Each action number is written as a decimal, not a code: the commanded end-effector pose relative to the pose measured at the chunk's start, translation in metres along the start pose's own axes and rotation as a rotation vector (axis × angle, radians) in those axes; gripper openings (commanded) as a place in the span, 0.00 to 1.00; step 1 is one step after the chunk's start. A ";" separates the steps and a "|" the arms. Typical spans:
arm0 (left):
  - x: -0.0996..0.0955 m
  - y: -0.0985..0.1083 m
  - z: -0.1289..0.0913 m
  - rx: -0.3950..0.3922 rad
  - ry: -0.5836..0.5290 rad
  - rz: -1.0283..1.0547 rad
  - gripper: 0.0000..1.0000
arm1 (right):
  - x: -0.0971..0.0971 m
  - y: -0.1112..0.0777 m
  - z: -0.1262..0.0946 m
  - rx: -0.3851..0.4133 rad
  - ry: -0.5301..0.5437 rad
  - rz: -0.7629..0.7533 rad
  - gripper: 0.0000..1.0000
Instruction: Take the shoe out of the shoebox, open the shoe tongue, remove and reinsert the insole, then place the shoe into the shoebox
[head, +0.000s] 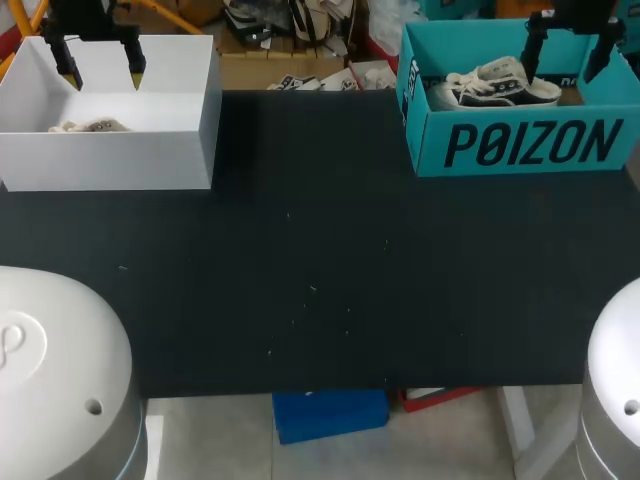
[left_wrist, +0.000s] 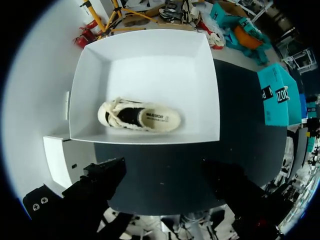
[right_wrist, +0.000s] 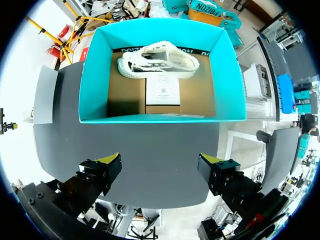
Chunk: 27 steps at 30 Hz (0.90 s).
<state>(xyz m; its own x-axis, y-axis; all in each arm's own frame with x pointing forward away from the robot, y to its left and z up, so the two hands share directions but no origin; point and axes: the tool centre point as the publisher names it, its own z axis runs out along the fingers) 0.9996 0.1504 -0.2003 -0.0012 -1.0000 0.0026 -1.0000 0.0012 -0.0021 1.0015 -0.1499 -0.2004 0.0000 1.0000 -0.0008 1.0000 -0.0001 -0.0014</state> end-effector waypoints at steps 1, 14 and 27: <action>0.000 0.000 0.000 0.000 0.000 0.000 1.00 | 0.000 0.000 0.000 0.000 0.000 0.000 1.00; 0.000 0.000 0.000 0.000 0.000 0.000 1.00 | 0.000 0.000 0.000 0.000 0.000 0.000 1.00; 0.000 0.000 0.000 0.000 0.000 0.000 1.00 | 0.000 0.009 0.000 0.007 -0.022 -0.128 1.00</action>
<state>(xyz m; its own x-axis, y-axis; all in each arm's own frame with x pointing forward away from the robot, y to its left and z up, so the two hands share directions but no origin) 0.9998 0.1503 -0.2008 -0.0019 -1.0000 0.0043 -1.0000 0.0019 -0.0039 1.0051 -0.1510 -0.2013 -0.0931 0.9955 -0.0155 0.9956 0.0932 0.0096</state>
